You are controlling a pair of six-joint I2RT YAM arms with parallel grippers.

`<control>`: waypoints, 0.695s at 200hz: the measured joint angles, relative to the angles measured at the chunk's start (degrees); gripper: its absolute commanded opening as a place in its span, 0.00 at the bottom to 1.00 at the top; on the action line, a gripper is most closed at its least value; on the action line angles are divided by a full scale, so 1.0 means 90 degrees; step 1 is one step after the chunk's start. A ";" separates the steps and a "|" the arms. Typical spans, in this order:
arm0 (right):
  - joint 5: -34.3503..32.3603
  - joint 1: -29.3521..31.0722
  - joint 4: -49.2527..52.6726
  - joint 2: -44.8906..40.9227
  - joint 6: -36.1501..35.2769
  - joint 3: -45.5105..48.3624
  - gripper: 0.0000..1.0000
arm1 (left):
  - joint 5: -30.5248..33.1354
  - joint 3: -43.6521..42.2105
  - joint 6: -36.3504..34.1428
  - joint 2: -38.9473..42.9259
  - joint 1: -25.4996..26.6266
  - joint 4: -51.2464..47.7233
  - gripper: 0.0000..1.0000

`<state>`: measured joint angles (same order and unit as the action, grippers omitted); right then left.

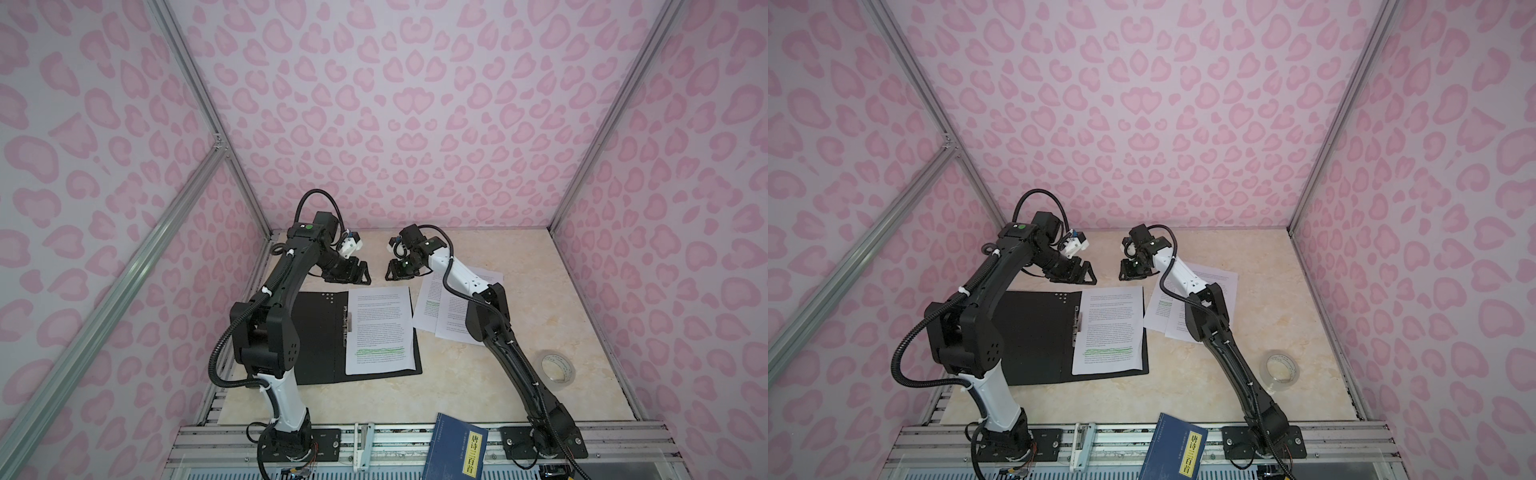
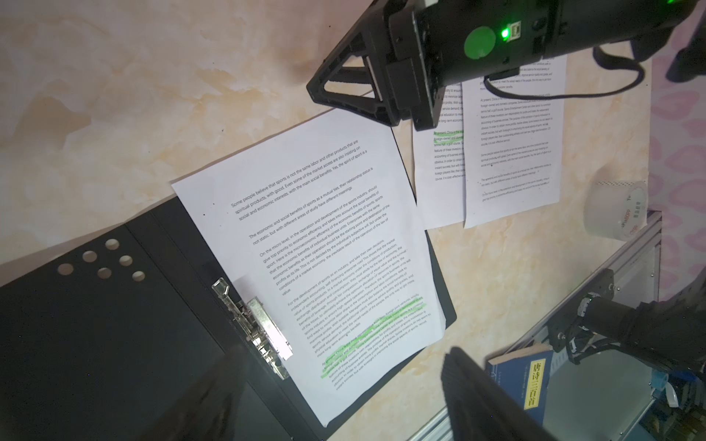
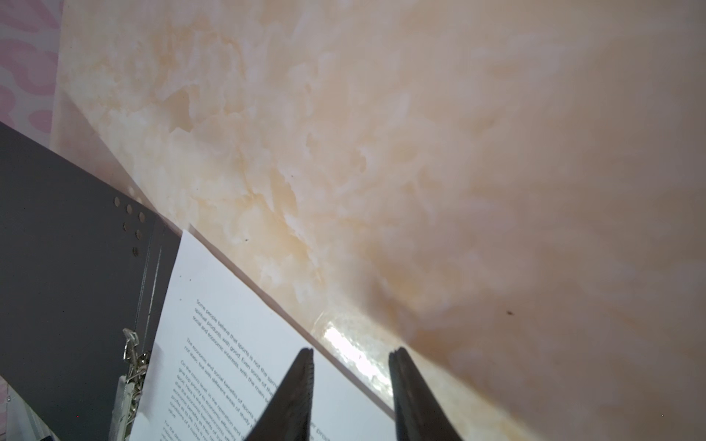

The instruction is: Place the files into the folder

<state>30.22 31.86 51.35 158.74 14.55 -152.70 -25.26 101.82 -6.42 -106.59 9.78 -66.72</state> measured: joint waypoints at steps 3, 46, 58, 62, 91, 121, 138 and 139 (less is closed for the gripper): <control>0.0005 0.0002 -0.0017 0.0007 0.0002 -0.0005 0.37 | 0.0000 0.0000 0.0000 0.0002 -0.0005 0.0000 0.84; 0.0194 0.0158 -0.0245 0.0221 0.0170 -0.0080 0.37 | -0.0002 0.0000 -0.0002 0.0005 -0.0046 0.0000 0.84; 0.0219 0.0189 -0.0245 0.0270 0.0175 -0.0151 0.37 | -0.0002 0.0000 -0.0002 0.0005 -0.0049 0.0000 0.84; 0.0250 0.0204 -0.0255 0.0296 0.0192 -0.0182 0.37 | -0.0005 0.0000 -0.0002 0.0005 -0.0051 0.0000 0.84; 0.0364 0.0296 -0.0367 0.0362 0.0267 -0.0231 0.36 | -0.0027 0.0000 -0.0007 0.0005 -0.0075 0.0000 0.84; 0.0476 0.0359 -0.0376 0.0374 0.0311 -0.0231 0.36 | -0.0041 0.0000 -0.0024 0.0005 -0.0083 0.0000 0.84; 0.0525 0.0393 -0.0369 0.0376 0.0313 -0.0231 0.36 | -0.0046 0.0000 -0.0024 0.0005 -0.0097 0.0000 0.84; 0.0527 0.0396 -0.0367 0.0376 0.0313 -0.0231 0.36 | -0.0046 0.0000 -0.0024 0.0005 -0.0097 0.0000 0.84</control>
<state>34.96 35.42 48.05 162.12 17.37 -154.78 -25.67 101.82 -6.63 -106.54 8.91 -66.72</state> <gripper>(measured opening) 0.360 0.839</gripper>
